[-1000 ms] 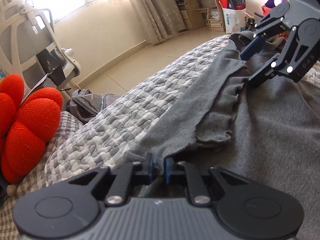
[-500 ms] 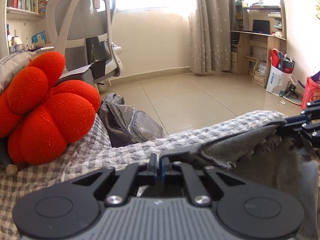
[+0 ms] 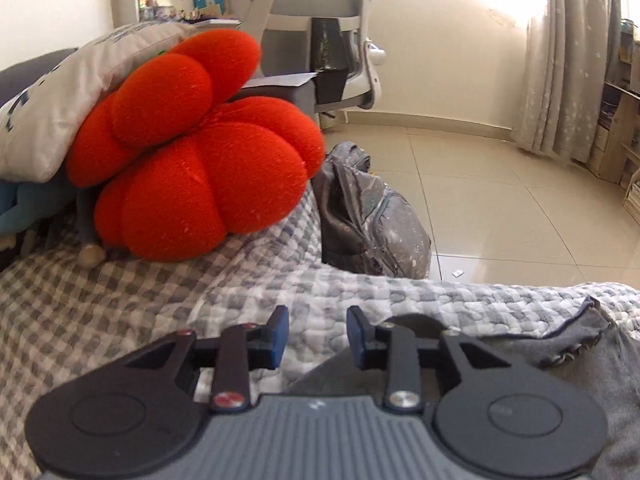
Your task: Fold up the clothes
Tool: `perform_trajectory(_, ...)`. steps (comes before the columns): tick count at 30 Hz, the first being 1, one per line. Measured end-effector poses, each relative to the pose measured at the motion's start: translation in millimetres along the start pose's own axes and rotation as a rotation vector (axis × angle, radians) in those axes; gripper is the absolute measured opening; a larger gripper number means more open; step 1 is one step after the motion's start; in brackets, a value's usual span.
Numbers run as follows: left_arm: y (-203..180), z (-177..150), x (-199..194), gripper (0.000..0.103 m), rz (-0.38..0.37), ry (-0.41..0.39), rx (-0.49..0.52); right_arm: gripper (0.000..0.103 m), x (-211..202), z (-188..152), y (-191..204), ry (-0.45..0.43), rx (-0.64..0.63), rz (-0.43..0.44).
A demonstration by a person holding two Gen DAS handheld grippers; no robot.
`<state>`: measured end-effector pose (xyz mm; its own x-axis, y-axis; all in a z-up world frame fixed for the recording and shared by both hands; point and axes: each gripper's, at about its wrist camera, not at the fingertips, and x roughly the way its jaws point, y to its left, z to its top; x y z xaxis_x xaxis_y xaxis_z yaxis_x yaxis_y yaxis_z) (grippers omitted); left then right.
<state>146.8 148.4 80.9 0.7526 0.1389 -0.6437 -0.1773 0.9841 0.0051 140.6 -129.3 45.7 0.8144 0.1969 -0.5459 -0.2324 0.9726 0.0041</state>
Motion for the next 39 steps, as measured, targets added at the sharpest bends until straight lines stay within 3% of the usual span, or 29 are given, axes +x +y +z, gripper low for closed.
perform_trajectory(3,38.9,-45.2,-55.6,0.035,-0.124,0.009,-0.085,0.065,-43.9,-23.7,-13.3,0.021,0.055,0.088)
perform_trajectory(5,57.0,-82.9,-91.3,0.043,-0.173,0.017,-0.112,0.065,-72.0,-42.9,-18.6,0.039,0.089,0.128)
perform_trajectory(7,68.4,-119.1,-118.2,0.044,-0.214,0.029,-0.133,0.065,-91.8,-61.8,-20.3,0.05,0.122,0.158)
perform_trajectory(11,70.1,-178.8,-137.6,0.044,-0.241,0.097,-0.128,0.065,-116.7,-94.8,-6.6,0.08,0.156,0.212)
perform_trajectory(14,62.4,-201.1,-135.3,0.043,-0.238,0.124,-0.106,0.065,-124.2,-110.9,2.5,0.092,0.169,0.231)
perform_trajectory(22,48.4,-213.1,-142.3,0.042,-0.207,0.081,-0.042,0.065,-136.9,-135.5,5.0,0.123,0.263,0.216)
perform_trajectory(23,46.9,-214.2,-142.8,0.036,-0.211,0.078,-0.04,0.065,-137.9,-139.1,5.7,0.117,0.28,0.209)
perform_trajectory(24,45.9,-215.9,-143.0,0.012,-0.225,0.076,-0.045,0.061,-138.8,-142.6,6.6,0.11,0.297,0.203)
perform_trajectory(25,45.0,-217.0,-142.4,0.005,-0.239,0.076,-0.052,0.044,-138.7,-144.9,9.4,0.102,0.305,0.195)
perform_trajectory(26,43.7,-216.9,-141.7,0.005,-0.244,0.076,-0.058,0.033,-138.2,-145.3,13.3,0.096,0.302,0.174)
perform_trajectory(28,41.3,-215.2,-141.8,0.004,-0.237,0.074,-0.063,0.001,-138.0,-143.4,16.0,0.09,0.305,0.154)
perform_trajectory(31,52.7,-206.3,-145.8,0.004,-0.25,0.069,-0.107,0.001,-148.9,-137.1,14.5,0.067,0.319,0.175)
perform_trajectory(35,81.3,-187.5,-163.9,0.004,-0.236,0.0,-0.152,0.001,-181.8,-129.7,14.4,0.027,0.298,0.199)
perform_trajectory(39,105.0,-175.8,-168.6,0.004,-0.253,0.0,-0.191,0.001,-216.6,-130.2,13.6,-0.002,0.306,0.243)
